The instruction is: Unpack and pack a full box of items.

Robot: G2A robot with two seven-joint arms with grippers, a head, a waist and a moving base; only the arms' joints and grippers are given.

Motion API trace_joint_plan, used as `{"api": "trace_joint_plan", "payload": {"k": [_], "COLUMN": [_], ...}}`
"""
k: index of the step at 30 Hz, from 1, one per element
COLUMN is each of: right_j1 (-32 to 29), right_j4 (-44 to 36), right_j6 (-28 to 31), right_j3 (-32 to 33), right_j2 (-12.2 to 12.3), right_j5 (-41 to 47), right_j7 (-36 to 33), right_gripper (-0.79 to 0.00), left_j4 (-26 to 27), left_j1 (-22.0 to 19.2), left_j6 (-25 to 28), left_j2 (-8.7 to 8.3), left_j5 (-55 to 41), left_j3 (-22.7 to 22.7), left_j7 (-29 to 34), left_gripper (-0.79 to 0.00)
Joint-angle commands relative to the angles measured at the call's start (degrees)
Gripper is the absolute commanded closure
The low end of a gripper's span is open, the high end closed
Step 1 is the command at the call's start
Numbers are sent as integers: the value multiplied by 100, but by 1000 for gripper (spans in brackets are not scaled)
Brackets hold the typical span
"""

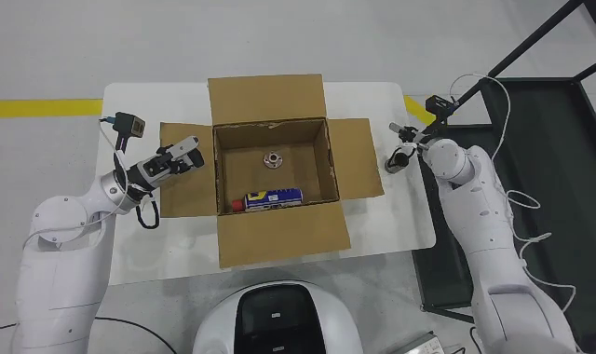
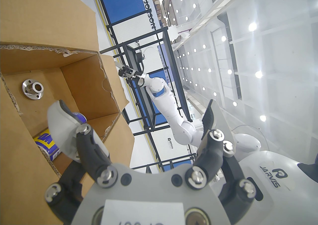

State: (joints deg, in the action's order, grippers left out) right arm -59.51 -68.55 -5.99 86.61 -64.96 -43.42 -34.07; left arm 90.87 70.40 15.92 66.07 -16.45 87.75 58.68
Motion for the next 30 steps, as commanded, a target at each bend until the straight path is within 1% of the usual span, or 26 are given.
{"api": "trace_joint_plan", "payload": {"k": [1, 7, 12, 13, 30], "right_j1": [-229, -776, -1088, -1113, -1113], "right_j4": [-615, -2097, -2708, -2742, -2742], "right_j6": [-12, 331, 635, 645, 645], "right_j3": [152, 443, 477, 469, 469], "right_j2": [30, 86, 122, 126, 126], "right_j5": [25, 457, 543, 556, 556], "right_j7": [-44, -506, -829, -916, -916], "right_gripper": [-785, -785, -785, -785, -785], "left_j4": [0, 0, 0, 0, 0], "left_j1": [0, 0, 0, 0, 0], "left_j6": [0, 0, 0, 0, 0], "left_j2": [0, 0, 0, 0, 0], "left_j5": [0, 0, 0, 0, 0], "left_j3": [0, 0, 0, 0, 0], "left_j7": [0, 0, 0, 0, 0], "left_gripper": [-785, -785, -785, -785, -785]}}
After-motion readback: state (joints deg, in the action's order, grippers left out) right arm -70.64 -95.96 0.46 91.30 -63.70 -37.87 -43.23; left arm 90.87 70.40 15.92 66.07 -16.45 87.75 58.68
